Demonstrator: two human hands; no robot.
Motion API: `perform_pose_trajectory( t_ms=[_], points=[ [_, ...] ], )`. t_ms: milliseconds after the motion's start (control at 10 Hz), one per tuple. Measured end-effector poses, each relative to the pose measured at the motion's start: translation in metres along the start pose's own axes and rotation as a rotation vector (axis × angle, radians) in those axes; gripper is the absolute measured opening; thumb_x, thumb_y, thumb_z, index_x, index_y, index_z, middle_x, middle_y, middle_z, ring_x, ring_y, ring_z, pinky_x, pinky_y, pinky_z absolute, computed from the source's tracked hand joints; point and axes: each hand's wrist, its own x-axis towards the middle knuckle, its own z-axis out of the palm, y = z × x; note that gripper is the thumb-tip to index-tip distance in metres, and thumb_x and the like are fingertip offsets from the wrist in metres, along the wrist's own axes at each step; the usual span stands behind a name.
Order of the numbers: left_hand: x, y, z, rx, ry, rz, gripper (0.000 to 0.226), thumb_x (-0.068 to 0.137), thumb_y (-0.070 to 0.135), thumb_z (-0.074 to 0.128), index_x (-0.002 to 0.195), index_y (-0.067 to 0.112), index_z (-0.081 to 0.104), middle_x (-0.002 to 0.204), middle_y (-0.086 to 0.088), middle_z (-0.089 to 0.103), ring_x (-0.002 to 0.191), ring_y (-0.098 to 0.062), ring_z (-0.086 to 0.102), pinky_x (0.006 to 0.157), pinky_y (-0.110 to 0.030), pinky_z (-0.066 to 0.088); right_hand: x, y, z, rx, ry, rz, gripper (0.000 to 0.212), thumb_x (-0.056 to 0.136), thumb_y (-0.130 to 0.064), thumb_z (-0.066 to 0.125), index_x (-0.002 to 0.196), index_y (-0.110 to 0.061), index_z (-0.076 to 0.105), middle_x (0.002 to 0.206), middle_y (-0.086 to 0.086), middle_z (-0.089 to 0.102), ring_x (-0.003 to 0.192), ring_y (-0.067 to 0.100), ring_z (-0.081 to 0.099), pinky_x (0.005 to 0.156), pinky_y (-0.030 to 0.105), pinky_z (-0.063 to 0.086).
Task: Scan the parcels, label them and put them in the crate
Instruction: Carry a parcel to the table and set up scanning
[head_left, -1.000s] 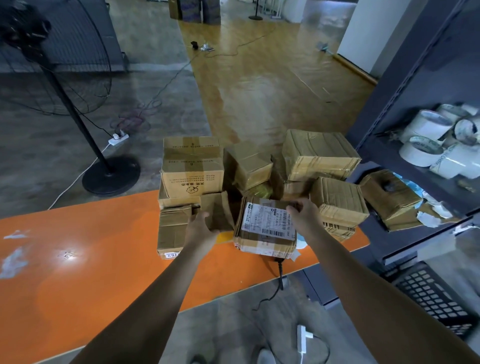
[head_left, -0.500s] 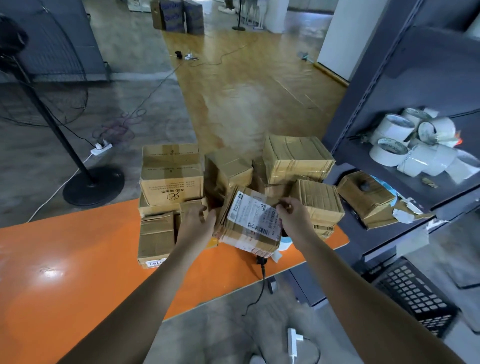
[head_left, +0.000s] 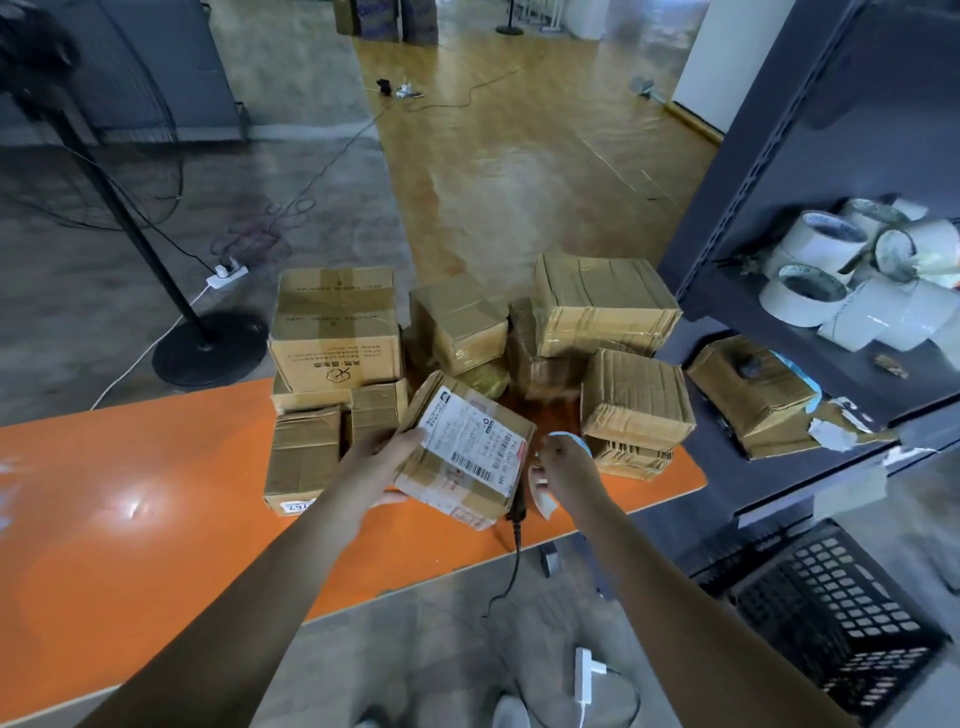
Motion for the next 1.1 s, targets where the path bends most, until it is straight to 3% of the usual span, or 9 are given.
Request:
perform_pose_trajectory(
  t_ms=[100,300,500,600,700,800,900,1000,1100],
  points=[
    [0.000,-0.004,-0.003,-0.126,0.025,0.024,0.050,0.081,0.048,0.068,0.122,0.022,0.057,0.111,-0.002,0.069,0.095,-0.019,0.070,0.074,-0.036,0.060,0.019,0.016,0.009,-0.481,-0.079,0.001,0.030,0.101,-0.007,0.038,0.126,-0.002,0.054,0.126,0.018,0.056,0.109,0.027,0.055,0.082,0.030,0.046],
    [0.005,-0.010,-0.008,-0.190,0.094,0.034,0.050,0.073,0.052,0.074,0.112,0.025,0.059,0.100,-0.001,0.071,0.092,-0.019,0.069,0.068,-0.035,0.059,0.037,0.031,0.030,-0.665,-0.063,-0.104,0.033,0.102,-0.029,0.046,0.120,-0.004,0.058,0.113,0.017,0.065,0.105,0.032,0.062,0.072,0.027,0.038],
    [0.008,-0.012,-0.016,-0.194,0.143,0.040,0.035,0.084,0.051,0.066,0.109,0.027,0.061,0.096,0.003,0.073,0.089,-0.016,0.071,0.069,-0.034,0.060,0.042,0.021,0.037,-0.730,-0.146,-0.040,0.037,0.099,-0.025,0.054,0.128,-0.004,0.046,0.117,0.018,0.064,0.104,0.033,0.063,0.072,0.032,0.045],
    [0.010,-0.006,-0.019,-0.183,0.111,0.069,0.033,0.085,0.052,0.064,0.109,0.029,0.062,0.097,0.006,0.074,0.090,-0.014,0.071,0.073,-0.036,0.059,0.038,0.017,0.038,-0.707,-0.178,-0.057,0.026,0.094,-0.020,0.058,0.114,-0.004,0.053,0.102,0.015,0.065,0.089,0.028,0.064,0.065,0.031,0.044],
    [0.011,0.006,-0.023,-0.211,0.105,0.085,0.030,0.086,0.051,0.064,0.108,0.029,0.064,0.096,0.006,0.075,0.086,-0.014,0.072,0.066,-0.032,0.059,0.030,0.003,0.033,-0.554,-0.141,-0.059,0.015,0.087,-0.021,0.060,0.081,-0.008,0.055,0.067,0.004,0.055,0.056,0.015,0.051,0.050,0.025,0.037],
    [0.013,0.018,-0.025,-0.267,0.103,0.098,0.023,0.086,0.046,0.066,0.103,0.030,0.063,0.089,0.009,0.075,0.075,-0.010,0.073,0.056,-0.030,0.058,0.021,-0.020,0.021,-0.369,-0.093,-0.065,0.016,0.082,-0.024,0.060,0.076,-0.014,0.048,0.064,0.002,0.049,0.055,0.017,0.048,0.051,0.027,0.040],
    [0.015,0.029,-0.029,-0.259,0.094,0.125,0.021,0.087,0.042,0.066,0.104,0.028,0.063,0.090,0.007,0.075,0.075,-0.010,0.073,0.056,-0.028,0.057,0.010,-0.043,0.007,-0.127,-0.080,-0.071,0.026,0.081,-0.020,0.059,0.103,-0.013,0.048,0.084,0.010,0.061,0.068,0.024,0.066,0.063,0.046,0.059],
    [0.020,0.037,-0.034,-0.196,0.078,0.165,0.034,0.087,0.044,0.064,0.115,0.025,0.063,0.103,0.003,0.074,0.088,-0.015,0.072,0.070,-0.032,0.058,-0.002,-0.062,-0.005,-0.046,-0.085,-0.126,0.025,0.083,-0.017,0.058,0.105,-0.019,0.047,0.082,0.012,0.063,0.064,0.024,0.067,0.056,0.040,0.058],
    [0.026,0.040,-0.032,-0.183,0.053,0.139,0.049,0.086,0.041,0.067,0.129,0.022,0.055,0.117,-0.003,0.068,0.097,-0.020,0.069,0.082,-0.039,0.058,-0.017,-0.076,-0.009,-0.060,-0.162,-0.205,0.013,0.083,-0.020,0.058,0.093,-0.014,0.053,0.068,0.010,0.059,0.056,0.022,0.061,0.053,0.036,0.054]
  ],
)
